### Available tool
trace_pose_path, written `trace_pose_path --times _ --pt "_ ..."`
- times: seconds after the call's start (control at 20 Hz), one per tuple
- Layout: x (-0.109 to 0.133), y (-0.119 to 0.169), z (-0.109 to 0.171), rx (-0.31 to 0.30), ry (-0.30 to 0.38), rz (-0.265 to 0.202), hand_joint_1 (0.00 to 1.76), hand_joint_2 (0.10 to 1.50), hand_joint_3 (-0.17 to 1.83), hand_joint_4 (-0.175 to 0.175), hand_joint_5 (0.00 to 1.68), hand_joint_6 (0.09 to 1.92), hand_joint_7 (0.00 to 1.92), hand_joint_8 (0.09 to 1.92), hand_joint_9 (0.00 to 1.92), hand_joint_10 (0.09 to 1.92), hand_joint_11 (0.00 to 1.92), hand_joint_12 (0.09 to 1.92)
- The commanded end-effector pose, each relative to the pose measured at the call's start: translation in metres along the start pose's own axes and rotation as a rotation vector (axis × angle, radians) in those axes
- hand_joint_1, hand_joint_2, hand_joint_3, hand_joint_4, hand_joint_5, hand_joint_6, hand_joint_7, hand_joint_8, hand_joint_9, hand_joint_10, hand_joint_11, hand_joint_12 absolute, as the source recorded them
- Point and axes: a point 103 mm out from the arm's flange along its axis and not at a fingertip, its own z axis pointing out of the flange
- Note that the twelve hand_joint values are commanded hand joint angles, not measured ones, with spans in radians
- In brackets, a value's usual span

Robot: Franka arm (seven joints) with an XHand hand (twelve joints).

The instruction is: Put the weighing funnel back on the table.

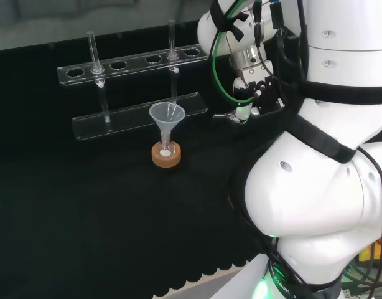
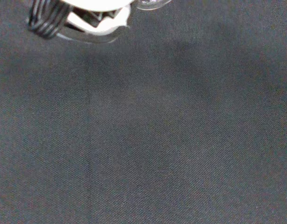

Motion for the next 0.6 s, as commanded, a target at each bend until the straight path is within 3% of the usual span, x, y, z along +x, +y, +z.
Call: trace_pose_path --times 0.05,0.6 --pt "0.001 0.007 0.008 0.004 0.004 -0.005 1.08 0.69 0.75 0.175 1.10 1.01 0.58 0.67 0.90 0.47 0.69 1.17" --pt "0.004 0.021 0.010 0.013 -0.003 -0.011 1.08 0.69 0.75 0.175 1.10 1.01 0.58 0.67 0.91 0.47 0.69 1.16"
